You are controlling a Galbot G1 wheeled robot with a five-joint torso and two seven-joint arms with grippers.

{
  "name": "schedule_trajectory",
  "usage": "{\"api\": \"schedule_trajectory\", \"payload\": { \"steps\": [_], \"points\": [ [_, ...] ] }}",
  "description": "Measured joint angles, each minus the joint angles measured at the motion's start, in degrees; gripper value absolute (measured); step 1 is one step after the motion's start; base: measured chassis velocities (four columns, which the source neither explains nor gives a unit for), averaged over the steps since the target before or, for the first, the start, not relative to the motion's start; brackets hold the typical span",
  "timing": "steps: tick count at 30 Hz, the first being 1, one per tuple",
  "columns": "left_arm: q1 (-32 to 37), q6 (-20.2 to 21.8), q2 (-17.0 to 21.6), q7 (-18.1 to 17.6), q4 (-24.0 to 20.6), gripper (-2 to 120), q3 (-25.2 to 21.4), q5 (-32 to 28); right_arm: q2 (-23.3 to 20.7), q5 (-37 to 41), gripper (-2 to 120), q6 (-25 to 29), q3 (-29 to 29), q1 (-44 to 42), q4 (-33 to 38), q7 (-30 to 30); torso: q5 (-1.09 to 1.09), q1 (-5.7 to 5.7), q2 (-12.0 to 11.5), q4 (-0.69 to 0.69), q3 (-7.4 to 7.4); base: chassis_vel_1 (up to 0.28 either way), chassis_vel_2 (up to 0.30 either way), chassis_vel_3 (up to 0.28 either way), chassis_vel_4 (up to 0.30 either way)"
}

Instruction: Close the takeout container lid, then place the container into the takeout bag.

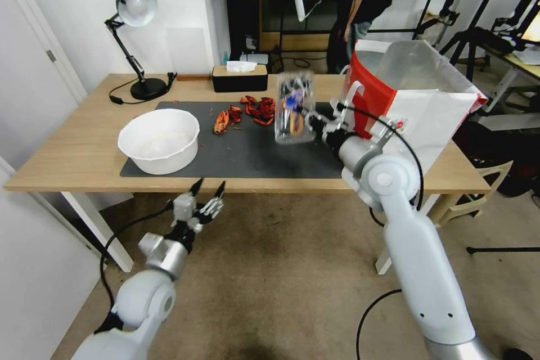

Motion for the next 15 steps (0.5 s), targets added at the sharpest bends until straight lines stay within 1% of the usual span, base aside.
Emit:
{"api": "schedule_trajectory", "payload": {
  "steps": [2, 3, 6, 7, 10, 11, 12, 13, 15],
  "points": [
    [1.6, -1.1, -0.7, -0.2, 0.0, 85, -1.3, 0.3, -0.7, -1.4, 0, 2.0, 0.2, 1.5, 0.3, -0.6, 0.01, 0.0, 0.0, 0.0, 0.0, 0.0, 0.0, 0.0, 0.0],
    [1.6, -1.1, -0.7, -0.2, 0.0, 85, -1.3, 0.3, -0.7, -1.4, 0, 2.0, 0.2, 1.5, 0.3, -0.6, 0.01, 0.0, 0.0, 0.0, 0.0, 0.0, 0.0, 0.0, 0.0],
    [3.8, -2.7, -1.8, -0.2, 0.6, 98, -2.8, 0.9, -2.3, -4.9, 0, 4.8, 1.8, 3.8, 0.5, -1.0, 0.02, 0.0, 0.0, 0.0, 0.0, 0.0, 0.0, 0.0, 0.0],
    [3.8, -2.7, -1.8, -0.2, 0.6, 98, -2.8, 0.9, -2.3, -4.9, 0, 4.8, 1.8, 3.8, 0.5, -1.0, 0.02, 0.0, 0.0, 0.0, 0.0, 0.0, 0.0, 0.0, 0.0],
    [4.8, -3.6, -2.8, -0.2, 1.2, 100, -3.4, 1.3, -4.4, -9.5, 0, 7.5, 3.7, 5.8, 0.0, 0.0, 0.01, 0.0, 0.0, 0.0, 0.0, 0.0, 0.0, 0.0, 0.0],
    [4.8, -3.6, -2.8, -0.2, 1.2, 100, -3.4, 1.3, -4.4, -9.5, 0, 7.5, 3.7, 5.8, 0.0, 0.0, 0.01, 0.0, 0.0, 0.0, 0.0, 0.0, 0.0, 0.0, 0.0],
    [5.1, -3.9, -3.0, -0.2, 1.5, 100, -3.5, 1.4, -5.5, -11.7, 0, 8.4, 5.0, 6.7, -0.4, 0.6, 0.01, 0.0, 0.0, 0.0, 0.0, 0.0, 0.0, 0.0, 0.0],
    [5.1, -3.9, -3.0, -0.2, 1.5, 100, -3.5, 1.4, -5.5, -11.7, 0, 8.4, 5.0, 6.7, -0.4, 0.6, 0.01, 0.0, 0.0, 0.0, 0.0, 0.0, 0.0, 0.0, 0.0],
    [5.4, -4.2, -3.2, -0.2, 1.9, 100, -3.6, 1.4, -7.3, -13.0, 0, 8.4, 7.0, 7.8, -0.7, 2.1, 0.02, 0.0, 0.0, -0.01, 0.0, 0.0, 0.0, 0.0, 0.0]
  ]
}}
